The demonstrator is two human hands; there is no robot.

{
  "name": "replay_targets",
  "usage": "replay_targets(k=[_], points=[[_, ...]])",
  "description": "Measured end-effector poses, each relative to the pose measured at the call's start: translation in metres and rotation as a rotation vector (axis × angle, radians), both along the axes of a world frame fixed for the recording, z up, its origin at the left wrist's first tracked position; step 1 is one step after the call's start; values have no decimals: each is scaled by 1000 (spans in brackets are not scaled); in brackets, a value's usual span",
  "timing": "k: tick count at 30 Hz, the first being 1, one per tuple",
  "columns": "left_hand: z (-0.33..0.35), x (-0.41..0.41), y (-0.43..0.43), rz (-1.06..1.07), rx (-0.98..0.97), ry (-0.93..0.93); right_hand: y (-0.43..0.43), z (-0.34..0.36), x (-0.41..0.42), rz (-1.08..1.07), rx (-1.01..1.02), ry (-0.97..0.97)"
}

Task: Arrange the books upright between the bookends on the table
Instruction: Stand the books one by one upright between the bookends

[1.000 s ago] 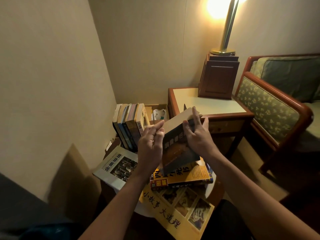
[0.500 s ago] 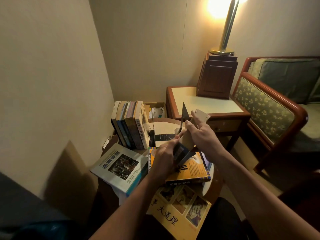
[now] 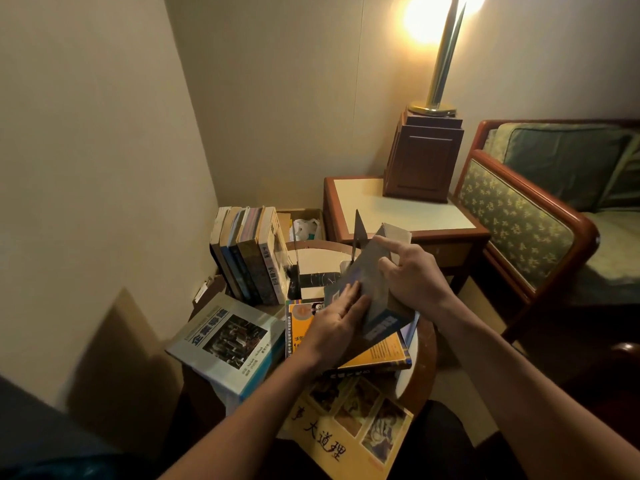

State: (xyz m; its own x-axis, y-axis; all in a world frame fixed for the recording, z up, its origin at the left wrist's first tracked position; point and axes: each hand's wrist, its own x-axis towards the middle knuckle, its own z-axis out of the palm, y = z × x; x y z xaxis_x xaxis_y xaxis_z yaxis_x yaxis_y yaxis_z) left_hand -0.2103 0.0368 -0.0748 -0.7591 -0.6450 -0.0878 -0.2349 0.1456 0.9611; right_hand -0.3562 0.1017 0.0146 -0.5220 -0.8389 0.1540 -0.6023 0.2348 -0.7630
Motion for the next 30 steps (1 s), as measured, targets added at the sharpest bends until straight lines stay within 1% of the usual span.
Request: replay_targets(k=[1,3,5,8,10,13,16,19,25,30], points=[[3,4,-9,0,-60,-54,-2,0,0,6,-18,36],[10,14,-28,25,-263,-157,-7,1,2,28,-87,125],[17,26,-53,97,-473,-200,-15,4,4,56,-162,226],[25,41,-96,220,-675,-284,-35,11,5,43,-234,304],[32,51,-121,280,-775,-359,-50,21,8,20,-293,327],[37,62,-152,271,-852,-507,-70,39,16,4,-381,361],[32,69,-172,226,-887,-548,-93,49,23,9,-470,347],[24,73,-186,148,-1020,-699,-111,59,28,42,-514,399],[13,76,-192,165,-1104,-717,-130,66,21,56,-503,497],[11,78,-194,161,-1079,-720,-136,71,16,-12,-586,435]])
